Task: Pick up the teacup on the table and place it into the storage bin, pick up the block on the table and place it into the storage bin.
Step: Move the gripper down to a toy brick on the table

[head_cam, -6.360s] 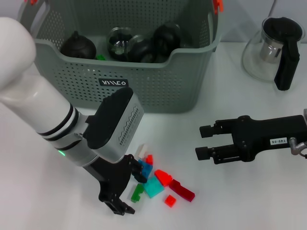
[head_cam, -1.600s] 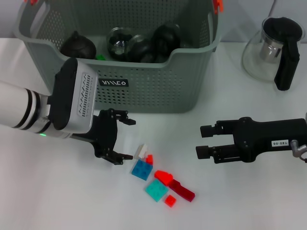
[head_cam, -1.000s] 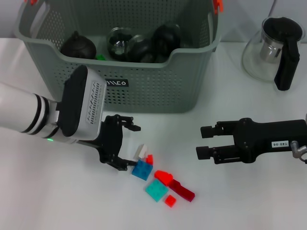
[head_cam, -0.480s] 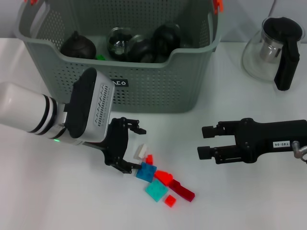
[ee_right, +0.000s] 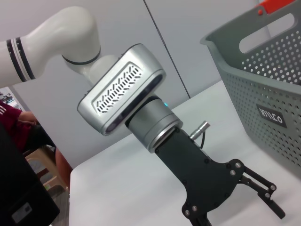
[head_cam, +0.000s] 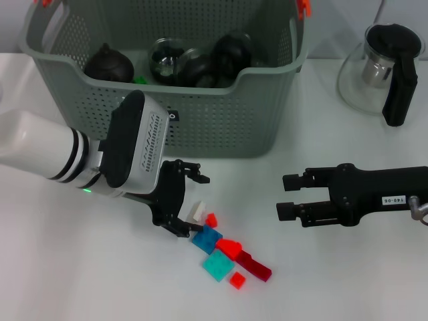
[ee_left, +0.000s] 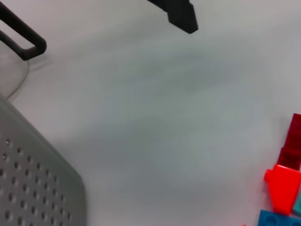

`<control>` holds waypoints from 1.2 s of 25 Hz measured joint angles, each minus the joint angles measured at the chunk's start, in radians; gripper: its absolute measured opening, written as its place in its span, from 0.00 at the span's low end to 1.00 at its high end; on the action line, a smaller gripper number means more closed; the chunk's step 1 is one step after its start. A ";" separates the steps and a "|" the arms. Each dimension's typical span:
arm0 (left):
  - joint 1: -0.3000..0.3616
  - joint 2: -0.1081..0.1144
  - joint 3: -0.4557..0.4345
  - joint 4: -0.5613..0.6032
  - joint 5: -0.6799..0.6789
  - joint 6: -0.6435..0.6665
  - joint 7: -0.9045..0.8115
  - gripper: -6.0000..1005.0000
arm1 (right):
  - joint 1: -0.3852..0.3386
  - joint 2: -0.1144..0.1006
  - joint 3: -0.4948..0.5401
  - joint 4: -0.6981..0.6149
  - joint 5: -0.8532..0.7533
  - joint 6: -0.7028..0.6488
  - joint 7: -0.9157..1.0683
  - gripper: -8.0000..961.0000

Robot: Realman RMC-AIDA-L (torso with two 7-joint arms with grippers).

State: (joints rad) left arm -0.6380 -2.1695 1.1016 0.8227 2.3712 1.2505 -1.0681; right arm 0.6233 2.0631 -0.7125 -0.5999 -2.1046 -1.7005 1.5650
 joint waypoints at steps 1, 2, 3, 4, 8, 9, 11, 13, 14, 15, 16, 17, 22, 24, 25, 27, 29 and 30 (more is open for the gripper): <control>-0.004 0.001 0.000 -0.006 0.001 -0.007 0.000 0.85 | 0.000 0.000 0.000 0.000 0.000 0.000 0.000 0.82; -0.007 0.002 0.000 -0.010 0.003 -0.013 0.001 0.85 | 0.001 0.000 0.000 0.000 0.000 0.000 0.000 0.82; -0.009 0.002 0.000 -0.013 0.006 -0.016 0.002 0.85 | 0.001 0.000 0.000 0.000 0.000 0.001 0.000 0.82; -0.011 0.002 0.000 -0.016 0.008 -0.017 0.004 0.85 | 0.001 0.000 0.000 0.000 0.000 0.001 0.000 0.82; -0.019 0.005 0.001 -0.022 0.009 -0.016 0.008 0.85 | 0.001 0.000 -0.001 0.000 0.000 0.002 0.002 0.82; -0.020 0.005 0.003 -0.022 0.009 -0.015 0.008 0.85 | 0.001 0.000 -0.001 0.000 0.000 0.002 0.003 0.82; -0.023 0.008 0.007 -0.021 0.009 -0.011 0.008 0.85 | 0.001 0.000 0.000 0.000 0.000 0.002 0.004 0.82; -0.026 0.012 0.009 -0.021 0.010 -0.008 0.008 0.85 | 0.001 0.000 0.000 0.000 0.000 0.002 0.004 0.82; -0.027 0.013 0.010 -0.021 0.011 -0.006 0.008 0.84 | 0.001 0.000 0.000 0.000 0.000 0.003 0.004 0.82; -0.028 0.014 0.011 -0.019 0.012 -0.001 0.008 0.84 | 0.001 0.000 0.001 0.000 0.000 0.003 0.004 0.82; -0.029 0.015 0.011 -0.018 0.014 0.004 0.008 0.84 | 0.001 0.000 0.001 0.000 0.000 0.004 0.004 0.82; -0.031 0.016 0.011 -0.017 0.017 0.010 0.008 0.84 | 0.001 0.000 0.001 0.000 0.000 0.004 0.005 0.82; -0.042 0.020 0.010 -0.020 0.048 0.020 0.004 0.82 | 0.002 0.000 0.003 0.000 0.000 0.004 0.006 0.82; -0.043 0.019 0.010 -0.020 0.056 0.018 0.004 0.82 | 0.003 0.000 0.005 0.000 0.000 0.005 0.006 0.82; -0.043 0.019 0.011 -0.019 0.057 0.017 0.005 0.81 | 0.004 0.000 0.005 0.000 0.000 0.005 0.006 0.82; -0.045 0.018 0.011 -0.019 0.058 0.018 0.006 0.81 | 0.006 0.000 0.005 0.000 0.000 0.006 0.006 0.82; -0.054 0.018 0.012 -0.022 0.061 0.019 0.007 0.80 | 0.007 0.001 0.005 0.000 0.000 0.006 0.006 0.82; -0.054 0.018 0.014 -0.022 0.062 0.019 0.007 0.80 | 0.007 0.001 0.005 0.000 0.000 0.006 0.006 0.82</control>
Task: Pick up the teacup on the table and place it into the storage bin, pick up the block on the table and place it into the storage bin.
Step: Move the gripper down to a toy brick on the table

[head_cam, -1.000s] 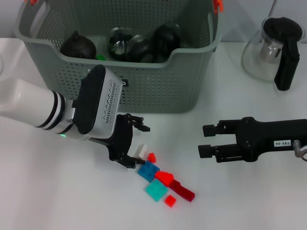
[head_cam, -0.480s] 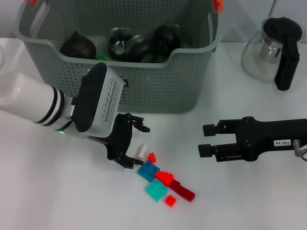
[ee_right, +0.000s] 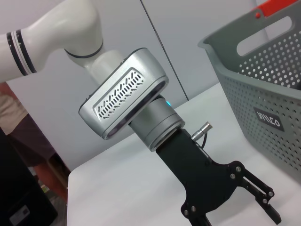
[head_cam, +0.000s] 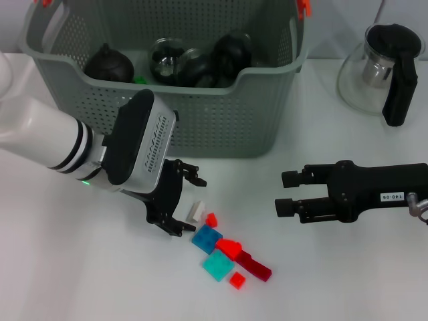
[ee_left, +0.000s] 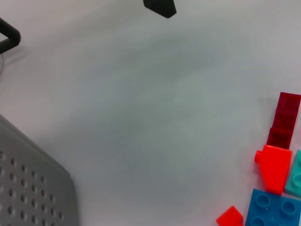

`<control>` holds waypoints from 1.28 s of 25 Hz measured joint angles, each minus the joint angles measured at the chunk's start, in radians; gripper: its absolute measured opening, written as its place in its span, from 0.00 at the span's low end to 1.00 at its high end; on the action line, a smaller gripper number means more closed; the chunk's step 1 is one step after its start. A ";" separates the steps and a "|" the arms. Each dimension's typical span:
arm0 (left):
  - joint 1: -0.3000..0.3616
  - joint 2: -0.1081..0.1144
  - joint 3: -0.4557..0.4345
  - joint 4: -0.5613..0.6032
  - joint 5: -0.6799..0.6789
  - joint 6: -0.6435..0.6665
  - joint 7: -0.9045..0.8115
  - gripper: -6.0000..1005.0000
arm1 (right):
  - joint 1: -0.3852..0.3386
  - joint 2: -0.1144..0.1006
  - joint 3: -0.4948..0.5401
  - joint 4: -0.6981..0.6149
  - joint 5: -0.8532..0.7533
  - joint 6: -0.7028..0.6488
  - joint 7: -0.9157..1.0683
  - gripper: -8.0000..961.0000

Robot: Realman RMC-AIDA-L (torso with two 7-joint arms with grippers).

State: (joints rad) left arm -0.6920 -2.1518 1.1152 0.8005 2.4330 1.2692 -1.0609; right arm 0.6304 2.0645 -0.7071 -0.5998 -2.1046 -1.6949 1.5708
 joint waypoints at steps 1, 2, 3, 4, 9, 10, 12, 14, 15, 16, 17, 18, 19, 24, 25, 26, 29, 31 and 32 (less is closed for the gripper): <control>-0.001 0.000 0.003 0.000 0.000 -0.001 0.000 0.80 | 0.000 0.000 0.000 0.000 0.000 0.000 0.000 0.82; -0.002 -0.001 0.006 0.000 0.000 -0.002 0.001 0.80 | 0.000 0.000 0.000 0.000 0.000 0.000 0.000 0.82; -0.003 -0.001 0.009 0.000 0.001 -0.004 0.001 0.79 | 0.000 0.000 0.000 0.000 0.000 0.000 0.000 0.82; -0.004 -0.001 0.014 0.000 0.001 -0.006 0.001 0.79 | 0.000 0.000 0.000 0.000 0.000 0.000 0.000 0.82; -0.011 0.002 0.028 -0.001 0.006 -0.001 -0.006 0.78 | -0.002 0.000 0.004 0.000 0.000 0.000 -0.002 0.82; -0.013 0.002 0.028 -0.001 0.009 0.000 -0.007 0.77 | -0.002 0.000 0.004 0.000 0.000 0.000 -0.002 0.82; -0.016 0.002 0.031 0.000 0.021 0.002 -0.008 0.77 | -0.002 0.000 0.005 0.000 0.000 0.000 -0.002 0.82; -0.022 0.000 0.034 0.000 0.037 0.002 -0.008 0.70 | -0.001 0.000 0.005 0.000 0.000 0.000 -0.001 0.82; -0.025 -0.001 0.035 0.000 0.043 0.003 -0.008 0.66 | -0.001 0.000 0.005 0.000 0.000 0.000 -0.001 0.82; -0.028 -0.002 0.035 0.000 0.048 0.003 -0.008 0.63 | -0.001 0.001 0.005 0.000 0.000 0.001 -0.001 0.82; -0.031 -0.002 0.038 0.000 0.052 0.004 -0.008 0.59 | -0.001 0.001 0.005 0.001 0.000 0.003 -0.001 0.82; -0.034 -0.002 0.040 0.000 0.054 0.004 -0.009 0.55 | 0.000 0.002 0.005 0.001 0.000 0.005 0.000 0.82; -0.036 0.000 0.044 0.000 0.054 0.008 -0.009 0.55 | 0.000 0.002 0.005 0.001 0.000 0.007 0.000 0.82; -0.058 0.007 0.050 0.007 0.076 0.037 -0.021 0.55 | 0.001 0.004 0.007 0.003 0.000 0.010 0.001 0.82; -0.065 0.008 0.053 0.008 0.087 0.040 -0.028 0.55 | 0.001 0.004 0.007 0.003 0.000 0.010 0.001 0.82; -0.068 0.008 0.056 0.008 0.093 0.042 -0.032 0.55 | 0.002 0.005 0.007 0.003 0.000 0.011 0.001 0.82; -0.083 0.007 0.074 0.013 0.123 0.048 -0.050 0.55 | 0.003 0.006 0.008 0.003 0.003 0.013 0.001 0.82; -0.090 0.003 0.083 0.019 0.142 0.051 -0.060 0.55 | 0.003 0.006 0.008 0.003 0.005 0.015 0.001 0.82; -0.093 0.001 0.090 0.021 0.150 0.051 -0.065 0.55 | 0.003 0.006 0.008 0.003 0.006 0.015 0.001 0.82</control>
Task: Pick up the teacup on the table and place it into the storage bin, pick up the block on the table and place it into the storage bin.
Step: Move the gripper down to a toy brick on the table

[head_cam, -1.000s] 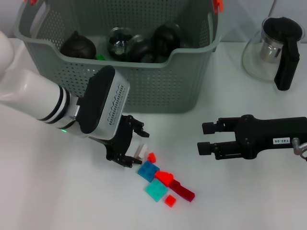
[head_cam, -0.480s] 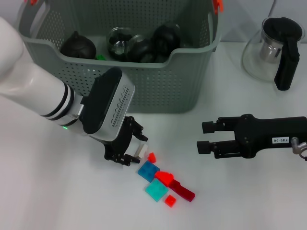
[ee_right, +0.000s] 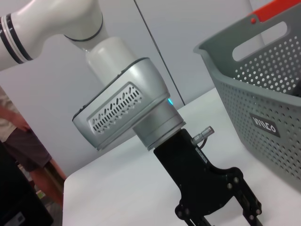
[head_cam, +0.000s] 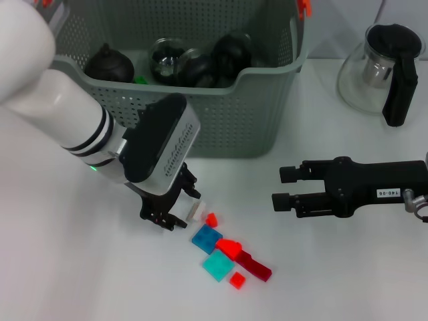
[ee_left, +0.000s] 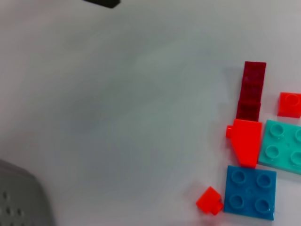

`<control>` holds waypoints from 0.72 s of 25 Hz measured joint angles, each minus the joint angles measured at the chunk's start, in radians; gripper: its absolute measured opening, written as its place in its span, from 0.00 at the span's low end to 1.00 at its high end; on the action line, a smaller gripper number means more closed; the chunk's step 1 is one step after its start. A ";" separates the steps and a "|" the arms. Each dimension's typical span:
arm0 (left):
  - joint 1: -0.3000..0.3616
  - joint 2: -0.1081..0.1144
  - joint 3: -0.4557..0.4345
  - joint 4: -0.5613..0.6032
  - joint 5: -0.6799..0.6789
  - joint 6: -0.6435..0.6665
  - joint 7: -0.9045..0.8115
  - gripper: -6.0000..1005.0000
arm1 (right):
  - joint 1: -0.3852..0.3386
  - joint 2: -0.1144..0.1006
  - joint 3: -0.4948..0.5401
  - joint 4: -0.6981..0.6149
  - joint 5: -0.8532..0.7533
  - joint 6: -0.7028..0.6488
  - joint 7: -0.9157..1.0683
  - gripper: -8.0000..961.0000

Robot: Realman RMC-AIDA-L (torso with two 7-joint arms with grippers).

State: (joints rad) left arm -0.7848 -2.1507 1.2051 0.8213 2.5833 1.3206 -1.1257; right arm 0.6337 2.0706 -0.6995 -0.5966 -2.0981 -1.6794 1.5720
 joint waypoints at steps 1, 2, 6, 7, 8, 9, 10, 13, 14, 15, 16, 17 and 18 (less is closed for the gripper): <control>-0.003 -0.001 0.006 0.001 0.004 0.000 -0.005 0.55 | 0.000 0.000 0.000 0.000 0.000 0.000 0.000 0.82; -0.008 -0.002 0.013 0.002 0.008 0.000 -0.012 0.55 | 0.000 0.000 0.000 0.000 0.001 0.001 0.000 0.82; -0.021 -0.007 0.035 0.006 0.023 0.002 -0.039 0.55 | -0.002 0.000 0.000 0.000 0.002 0.001 0.000 0.82; -0.023 -0.009 0.037 0.007 0.027 0.002 -0.043 0.55 | -0.003 0.000 0.000 0.000 0.002 0.001 0.000 0.82; -0.024 -0.011 0.038 0.008 0.033 0.002 -0.047 0.55 | -0.004 0.000 0.000 0.000 0.002 0.001 0.000 0.82; -0.026 -0.013 0.039 0.010 0.040 0.002 -0.051 0.55 | -0.005 0.000 0.000 0.000 0.003 0.001 -0.001 0.82; -0.028 -0.014 0.042 0.011 0.043 0.002 -0.056 0.55 | -0.005 0.000 0.000 0.000 0.003 0.001 -0.001 0.82; -0.032 -0.016 0.069 0.012 0.049 0.001 -0.082 0.55 | -0.007 0.000 0.000 0.000 0.003 0.001 -0.004 0.82; -0.033 -0.016 0.078 0.012 0.049 0.000 -0.090 0.55 | -0.007 0.000 0.000 0.000 0.003 0.001 -0.005 0.82; -0.035 -0.016 0.085 0.013 0.049 -0.001 -0.097 0.55 | -0.008 -0.001 0.000 0.000 0.003 0.001 -0.006 0.82; -0.038 -0.016 0.088 0.013 0.049 0.000 -0.104 0.55 | -0.008 -0.002 0.000 0.000 0.003 0.000 -0.006 0.82; -0.041 -0.017 0.090 0.014 0.049 0.004 -0.110 0.55 | -0.008 -0.002 0.000 0.000 0.003 -0.001 -0.007 0.82; -0.043 -0.017 0.090 0.015 0.049 0.006 -0.113 0.55 | -0.009 -0.003 0.000 0.000 0.003 -0.002 -0.007 0.82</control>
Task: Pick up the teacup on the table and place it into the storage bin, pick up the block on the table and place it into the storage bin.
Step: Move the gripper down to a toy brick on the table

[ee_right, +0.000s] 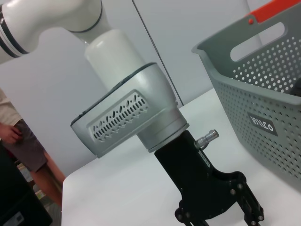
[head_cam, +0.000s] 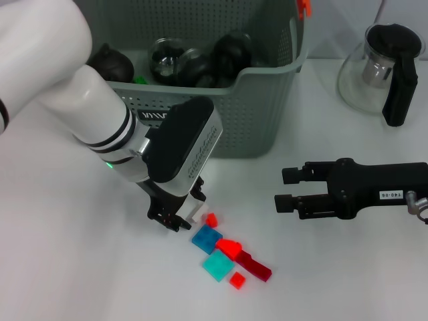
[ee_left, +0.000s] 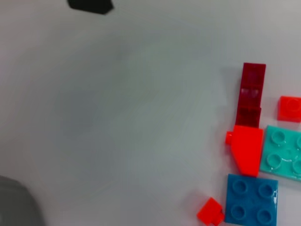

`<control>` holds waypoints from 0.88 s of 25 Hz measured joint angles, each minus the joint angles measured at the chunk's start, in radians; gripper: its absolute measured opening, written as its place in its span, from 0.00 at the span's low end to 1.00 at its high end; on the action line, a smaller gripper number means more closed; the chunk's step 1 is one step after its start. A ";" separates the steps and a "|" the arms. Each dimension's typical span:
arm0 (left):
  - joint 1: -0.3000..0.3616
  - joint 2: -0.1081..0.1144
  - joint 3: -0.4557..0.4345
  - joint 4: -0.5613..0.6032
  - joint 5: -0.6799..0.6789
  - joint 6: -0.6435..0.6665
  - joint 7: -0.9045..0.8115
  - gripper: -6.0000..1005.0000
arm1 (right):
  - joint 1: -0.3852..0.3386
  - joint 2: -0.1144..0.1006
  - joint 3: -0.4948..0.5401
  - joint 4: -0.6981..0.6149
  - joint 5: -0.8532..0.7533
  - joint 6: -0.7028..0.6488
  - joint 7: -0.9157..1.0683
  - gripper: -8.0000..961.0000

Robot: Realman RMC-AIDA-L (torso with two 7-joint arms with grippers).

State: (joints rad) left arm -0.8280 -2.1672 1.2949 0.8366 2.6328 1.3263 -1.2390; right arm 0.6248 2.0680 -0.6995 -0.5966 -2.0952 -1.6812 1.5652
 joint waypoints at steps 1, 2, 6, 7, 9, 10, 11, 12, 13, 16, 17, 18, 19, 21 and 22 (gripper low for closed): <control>-0.003 0.000 0.000 0.006 0.000 0.008 -0.006 0.55 | -0.001 -0.001 0.000 0.000 0.000 -0.001 0.000 0.82; -0.004 0.000 0.000 0.011 0.000 0.016 -0.010 0.55 | -0.002 -0.001 0.000 0.000 0.000 -0.001 -0.001 0.82; -0.007 0.000 -0.002 0.047 -0.001 0.056 -0.026 0.55 | -0.003 -0.004 0.000 0.000 0.000 -0.002 -0.002 0.82; -0.008 0.000 -0.001 0.052 -0.001 0.060 -0.030 0.55 | -0.003 -0.004 0.001 0.000 0.000 -0.002 -0.003 0.82; -0.009 0.000 0.005 0.054 0.001 0.063 -0.034 0.55 | -0.004 -0.005 0.001 0.000 0.000 -0.003 -0.004 0.82; -0.010 0.000 0.009 0.054 0.003 0.062 -0.035 0.55 | -0.004 -0.005 0.001 0.000 0.000 -0.003 -0.004 0.82; -0.011 0.000 0.016 0.054 0.003 0.060 -0.036 0.55 | -0.004 -0.006 0.001 0.000 0.000 -0.003 -0.004 0.82; -0.012 0.000 0.020 0.054 0.003 0.057 -0.036 0.55 | -0.004 -0.006 0.002 0.000 0.000 -0.003 -0.004 0.82; -0.012 0.000 0.023 0.054 0.004 0.056 -0.036 0.55 | -0.004 -0.006 0.002 0.000 0.000 -0.003 -0.004 0.82; -0.014 0.000 0.029 0.054 0.009 0.053 -0.037 0.55 | -0.004 -0.007 0.002 0.000 0.000 -0.004 -0.005 0.82; -0.016 0.000 0.031 0.054 0.009 0.052 -0.037 0.55 | -0.005 -0.007 0.002 0.000 0.000 -0.004 -0.005 0.82; -0.018 0.000 0.034 0.052 0.010 0.050 -0.037 0.55 | -0.005 -0.007 0.002 0.000 0.000 -0.004 -0.005 0.82; -0.020 0.000 0.038 0.049 0.010 0.047 -0.037 0.55 | -0.005 -0.007 0.002 0.000 0.000 -0.004 -0.005 0.82; -0.022 -0.002 0.052 0.044 0.010 0.033 -0.038 0.55 | -0.005 -0.006 0.002 0.000 0.000 -0.005 -0.005 0.82; -0.022 -0.003 0.062 0.042 0.010 0.024 -0.040 0.55 | -0.006 -0.006 0.002 0.000 0.000 -0.005 -0.005 0.82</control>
State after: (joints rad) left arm -0.8496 -2.1702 1.3573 0.8787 2.6430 1.3502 -1.2789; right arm 0.6191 2.0617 -0.6979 -0.5967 -2.0954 -1.6858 1.5600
